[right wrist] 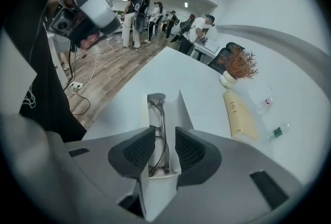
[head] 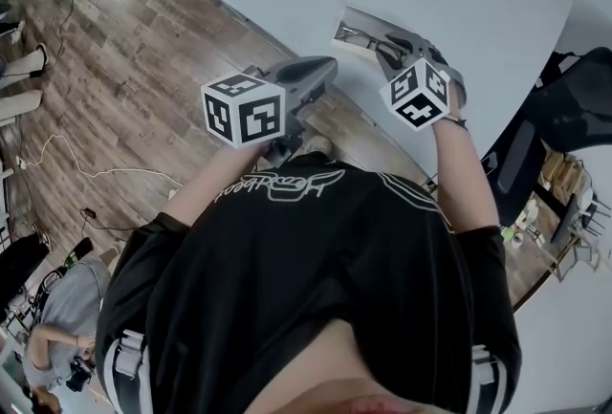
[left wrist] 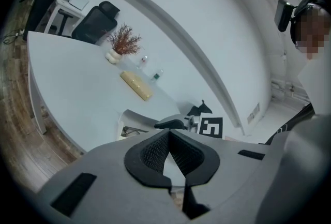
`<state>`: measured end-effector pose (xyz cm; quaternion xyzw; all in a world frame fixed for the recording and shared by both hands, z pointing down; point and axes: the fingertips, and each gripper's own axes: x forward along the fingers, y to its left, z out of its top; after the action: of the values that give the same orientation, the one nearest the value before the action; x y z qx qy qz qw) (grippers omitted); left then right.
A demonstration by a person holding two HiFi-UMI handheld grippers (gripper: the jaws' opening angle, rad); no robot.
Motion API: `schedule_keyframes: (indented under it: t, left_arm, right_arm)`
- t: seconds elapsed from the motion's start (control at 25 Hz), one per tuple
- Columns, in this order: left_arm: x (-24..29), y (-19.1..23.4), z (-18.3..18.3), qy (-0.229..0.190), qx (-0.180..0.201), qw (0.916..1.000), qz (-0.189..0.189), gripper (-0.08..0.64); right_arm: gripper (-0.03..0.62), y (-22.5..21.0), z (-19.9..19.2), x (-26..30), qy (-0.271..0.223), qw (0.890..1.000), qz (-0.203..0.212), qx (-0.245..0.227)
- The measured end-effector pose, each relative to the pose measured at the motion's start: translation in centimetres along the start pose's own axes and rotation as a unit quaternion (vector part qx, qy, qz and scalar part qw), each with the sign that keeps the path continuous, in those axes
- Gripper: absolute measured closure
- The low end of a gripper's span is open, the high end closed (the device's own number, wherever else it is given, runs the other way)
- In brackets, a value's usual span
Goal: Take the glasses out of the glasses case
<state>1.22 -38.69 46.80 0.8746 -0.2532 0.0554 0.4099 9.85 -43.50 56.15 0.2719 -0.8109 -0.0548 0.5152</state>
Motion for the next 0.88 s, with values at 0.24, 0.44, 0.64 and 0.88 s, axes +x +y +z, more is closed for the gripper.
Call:
schedule_keyframes:
  t: [0.24,0.44,0.64,0.88]
  left_arm:
    - [-0.3,0.8,-0.1,0.004,0.001,1.0000,0.005,0.554]
    - [-0.3,1.5,-0.3,0.001,-0.010,0.9999,0.012,0.554]
    - [-0.2,1.8,-0.7,0.002,-0.012,0.9999,0.011,0.554]
    - [-0.2,2.1,-0.7,-0.002,-0.018,0.9997,0.014,0.554]
  right_arm:
    - [0.497,0.0,-0.9,2.0,0.028,0.999,0.011,-0.017]
    - [0.497,-0.1,-1.3,2.6,0.037,0.999,0.017,-0.018]
    - [0.522,0.1,-1.5,2.9,0.038,0.999,0.025,-0.019]
    - [0.544,0.3,-1.6,3.1,0.039,0.998,0.034,-0.017]
